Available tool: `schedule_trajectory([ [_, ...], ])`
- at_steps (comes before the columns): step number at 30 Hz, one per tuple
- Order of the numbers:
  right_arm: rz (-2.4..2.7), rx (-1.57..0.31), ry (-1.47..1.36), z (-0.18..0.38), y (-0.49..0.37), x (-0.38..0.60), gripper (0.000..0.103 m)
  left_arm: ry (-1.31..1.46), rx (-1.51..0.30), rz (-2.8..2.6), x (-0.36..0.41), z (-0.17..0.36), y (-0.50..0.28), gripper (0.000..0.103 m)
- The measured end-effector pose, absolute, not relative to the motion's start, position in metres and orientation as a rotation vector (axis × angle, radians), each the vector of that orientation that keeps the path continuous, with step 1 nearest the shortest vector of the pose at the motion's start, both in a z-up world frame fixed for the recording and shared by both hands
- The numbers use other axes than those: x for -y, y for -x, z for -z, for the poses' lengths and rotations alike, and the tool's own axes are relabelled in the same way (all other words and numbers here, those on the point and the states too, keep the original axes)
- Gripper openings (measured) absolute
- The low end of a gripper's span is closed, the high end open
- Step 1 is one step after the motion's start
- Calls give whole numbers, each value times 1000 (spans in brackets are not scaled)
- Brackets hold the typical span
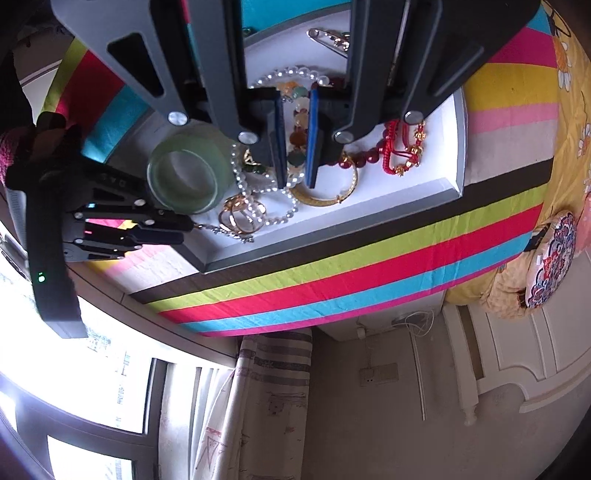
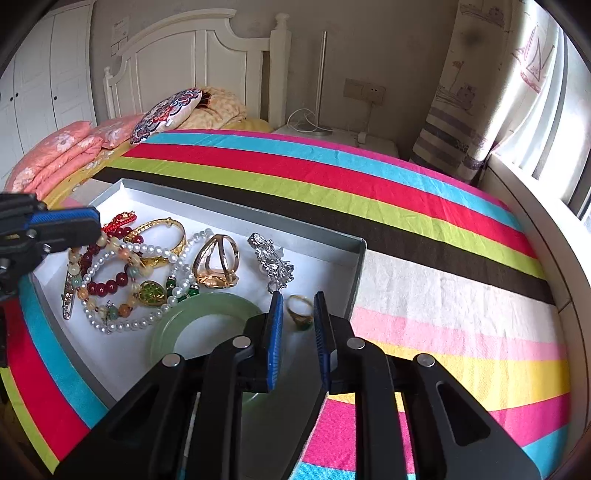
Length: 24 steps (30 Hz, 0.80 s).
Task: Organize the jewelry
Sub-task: 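Carry the agate bracelet with the left and gold ring with the right into the tray, then open both grippers to release the bracelet and ring in the tray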
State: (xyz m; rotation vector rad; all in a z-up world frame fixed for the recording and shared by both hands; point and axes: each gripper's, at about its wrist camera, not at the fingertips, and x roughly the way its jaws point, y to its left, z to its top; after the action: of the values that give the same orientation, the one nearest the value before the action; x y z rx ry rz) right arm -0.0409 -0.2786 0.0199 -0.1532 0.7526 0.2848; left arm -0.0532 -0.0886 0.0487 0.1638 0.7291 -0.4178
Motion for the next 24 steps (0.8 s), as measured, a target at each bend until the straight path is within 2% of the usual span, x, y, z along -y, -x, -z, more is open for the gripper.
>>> schedule_trajectory([
  [1,-290,-747,137,-22,42,281,21,-155,-736,411,85,-47,52,14],
  [3,-297,-731,112,-28,48,286,22,-140,-734,393,76,-46,52,34],
  [4,-304,-726,96,-31,50,289,22,-139,-721,376,72,-47,54,54],
  [5,-313,-718,75,-35,53,292,24,-139,-704,356,68,-49,57,68],
  [9,-319,-673,47,-50,69,299,43,-155,-671,322,58,-60,69,80],
  [10,-321,-663,45,-53,72,301,45,-171,-663,308,57,-62,72,85],
  [13,-318,-654,49,-57,78,302,49,-221,-643,278,58,-65,80,89],
  [15,-312,-659,52,-56,78,303,58,-233,-644,274,60,-66,82,90],
  [19,-311,-650,19,-54,85,306,70,-232,-635,236,60,-63,87,93],
  [21,-309,-643,-7,-53,89,309,80,-218,-632,213,59,-61,90,94],
  [24,-309,-645,-44,-49,95,312,86,-182,-630,194,55,-58,95,94],
])
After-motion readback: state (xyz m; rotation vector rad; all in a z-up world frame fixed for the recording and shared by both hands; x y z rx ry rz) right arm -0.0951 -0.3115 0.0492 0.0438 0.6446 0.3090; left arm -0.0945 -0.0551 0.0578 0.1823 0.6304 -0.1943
